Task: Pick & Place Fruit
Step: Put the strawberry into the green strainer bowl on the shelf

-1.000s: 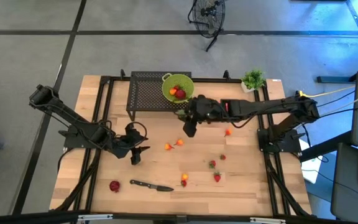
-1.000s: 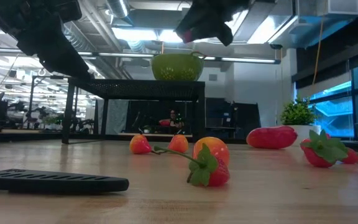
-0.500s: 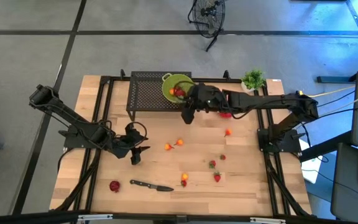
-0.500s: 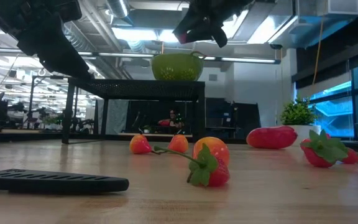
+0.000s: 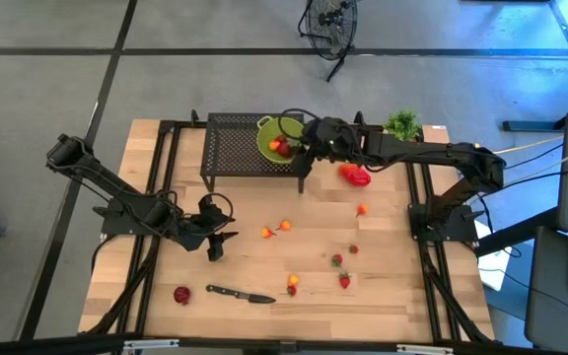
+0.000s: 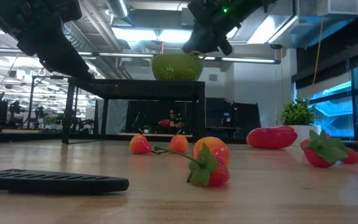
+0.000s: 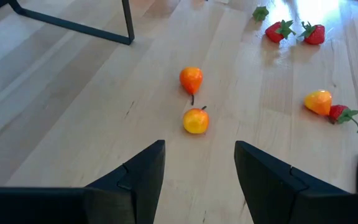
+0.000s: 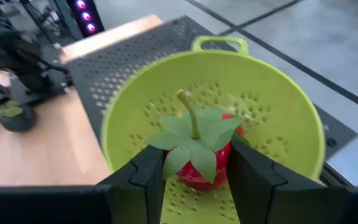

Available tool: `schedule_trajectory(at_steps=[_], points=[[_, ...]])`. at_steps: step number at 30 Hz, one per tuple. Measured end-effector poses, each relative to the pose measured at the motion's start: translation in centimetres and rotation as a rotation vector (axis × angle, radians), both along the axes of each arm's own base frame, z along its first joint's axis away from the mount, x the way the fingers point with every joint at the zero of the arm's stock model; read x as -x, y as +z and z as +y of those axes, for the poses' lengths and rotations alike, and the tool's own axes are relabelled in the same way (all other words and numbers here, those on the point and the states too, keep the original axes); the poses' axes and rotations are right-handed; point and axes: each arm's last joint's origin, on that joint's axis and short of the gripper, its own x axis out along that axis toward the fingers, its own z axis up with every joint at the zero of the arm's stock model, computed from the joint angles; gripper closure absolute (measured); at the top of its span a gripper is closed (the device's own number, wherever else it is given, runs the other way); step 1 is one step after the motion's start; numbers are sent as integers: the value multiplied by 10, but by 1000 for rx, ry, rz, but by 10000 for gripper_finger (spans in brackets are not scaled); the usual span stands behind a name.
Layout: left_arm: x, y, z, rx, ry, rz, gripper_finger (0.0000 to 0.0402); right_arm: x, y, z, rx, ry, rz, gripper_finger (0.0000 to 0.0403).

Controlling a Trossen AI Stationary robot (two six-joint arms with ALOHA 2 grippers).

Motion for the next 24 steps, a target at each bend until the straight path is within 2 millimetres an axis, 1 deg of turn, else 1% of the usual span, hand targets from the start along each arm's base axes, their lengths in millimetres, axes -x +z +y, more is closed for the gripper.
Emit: schedule_trajectory(at_steps=[7,16,24], points=[[0,0,0,0,0,0,213,3,-4,-3,-30,-25,33,248],[0,0,0,1,0,0,213,6,-7,-5,-40,-30,76,260],[0,0,0,5,-6,3,213,6,-7,-6,-39,-33,73,247]])
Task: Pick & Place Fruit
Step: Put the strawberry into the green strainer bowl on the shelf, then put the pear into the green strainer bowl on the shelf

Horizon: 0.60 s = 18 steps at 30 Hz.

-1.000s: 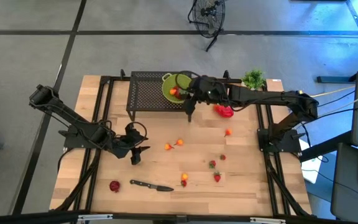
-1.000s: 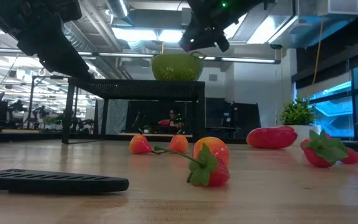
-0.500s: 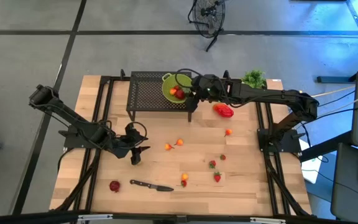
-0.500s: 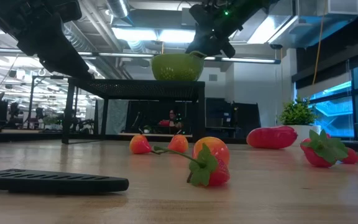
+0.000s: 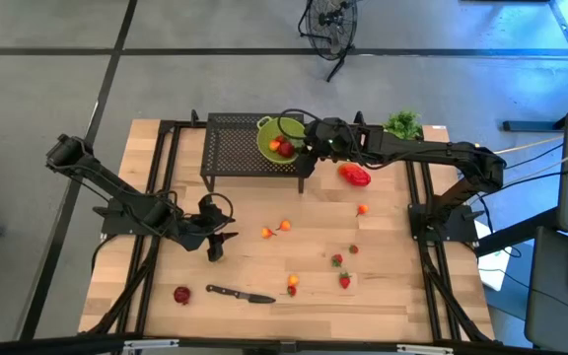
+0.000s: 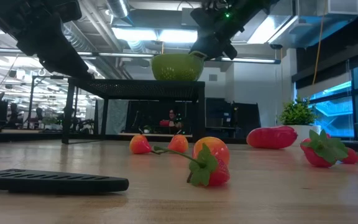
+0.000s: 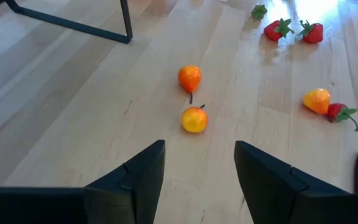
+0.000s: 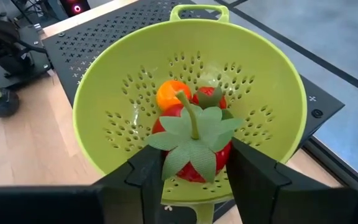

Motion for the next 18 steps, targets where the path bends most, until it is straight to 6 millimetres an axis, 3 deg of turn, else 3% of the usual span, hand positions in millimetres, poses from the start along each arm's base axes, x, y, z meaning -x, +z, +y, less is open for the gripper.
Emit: schedule_trajectory(at_steps=[7,18], points=[[0,0,0,0,0,0,213,0,0,0,0,-1,0,245],[0,0,0,1,-1,0,213,0,0,0,-20,-18,-12,171]])
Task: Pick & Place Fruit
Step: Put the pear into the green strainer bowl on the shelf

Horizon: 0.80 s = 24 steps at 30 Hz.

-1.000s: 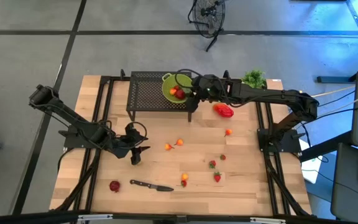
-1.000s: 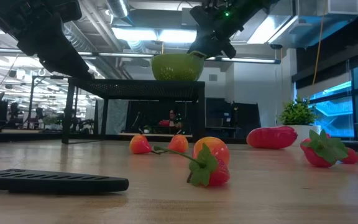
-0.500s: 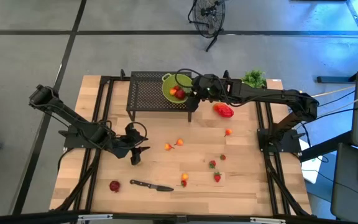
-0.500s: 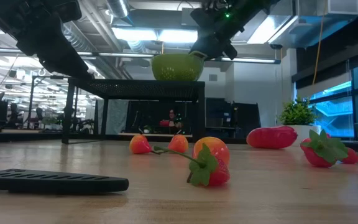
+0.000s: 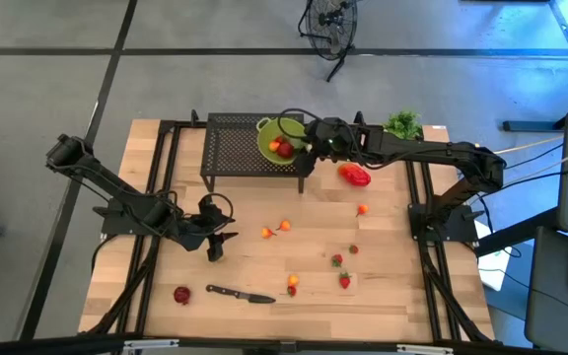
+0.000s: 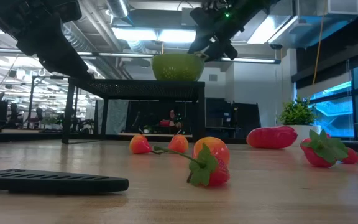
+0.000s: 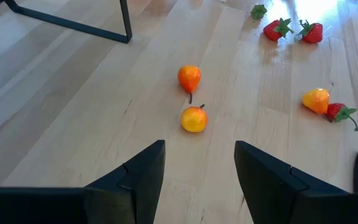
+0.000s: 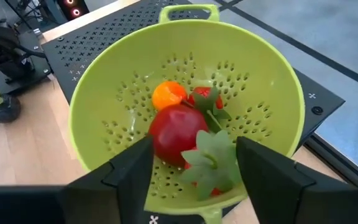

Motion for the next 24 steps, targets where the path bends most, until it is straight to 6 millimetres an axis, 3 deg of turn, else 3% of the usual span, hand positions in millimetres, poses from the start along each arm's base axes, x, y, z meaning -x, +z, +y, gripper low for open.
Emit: schedule_trajectory(at_steps=[7,14,24], points=[[0,0,0,1,-2,1,213,-3,4,-1,26,11,-42,142],[0,-1,-1,26,-31,15,212,-1,11,0,61,33,-67,142],[-5,4,0,-45,-98,-17,169,38,44,15,110,84,-36,177]])
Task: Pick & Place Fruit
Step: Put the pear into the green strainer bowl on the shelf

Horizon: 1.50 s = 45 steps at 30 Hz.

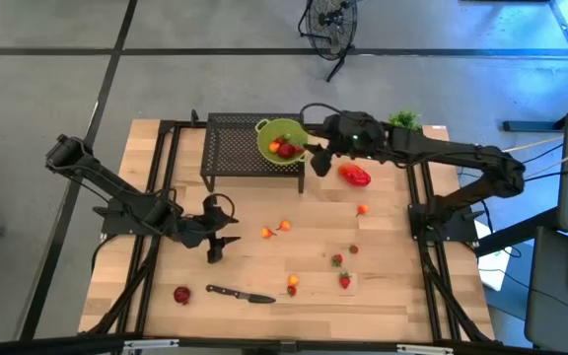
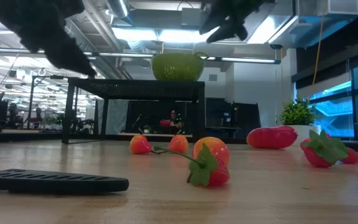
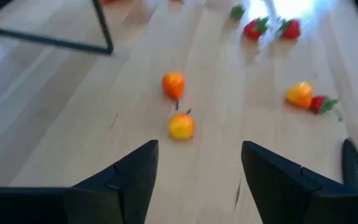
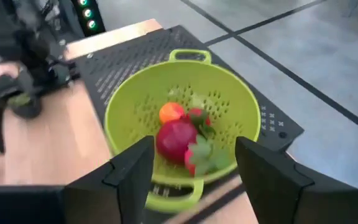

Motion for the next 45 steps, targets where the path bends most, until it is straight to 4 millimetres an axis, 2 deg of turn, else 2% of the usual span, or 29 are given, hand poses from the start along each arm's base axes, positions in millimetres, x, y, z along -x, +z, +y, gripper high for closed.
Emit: schedule_trajectory(at_steps=[9,20,24,29,37,45], points=[[-17,11,17,23,-51,-93,121,30,5,22,38,-7,159,215],[-25,13,38,-9,-95,-101,119,42,-1,50,102,-25,293,264],[-30,12,39,3,-115,-100,120,45,-17,54,102,-11,325,282],[-47,11,39,-19,-146,-11,119,55,-36,56,74,4,284,305],[-82,7,36,-65,-237,110,120,70,-53,59,40,-10,263,336],[-107,-12,32,-79,-228,218,120,78,-70,60,11,-28,293,357]])
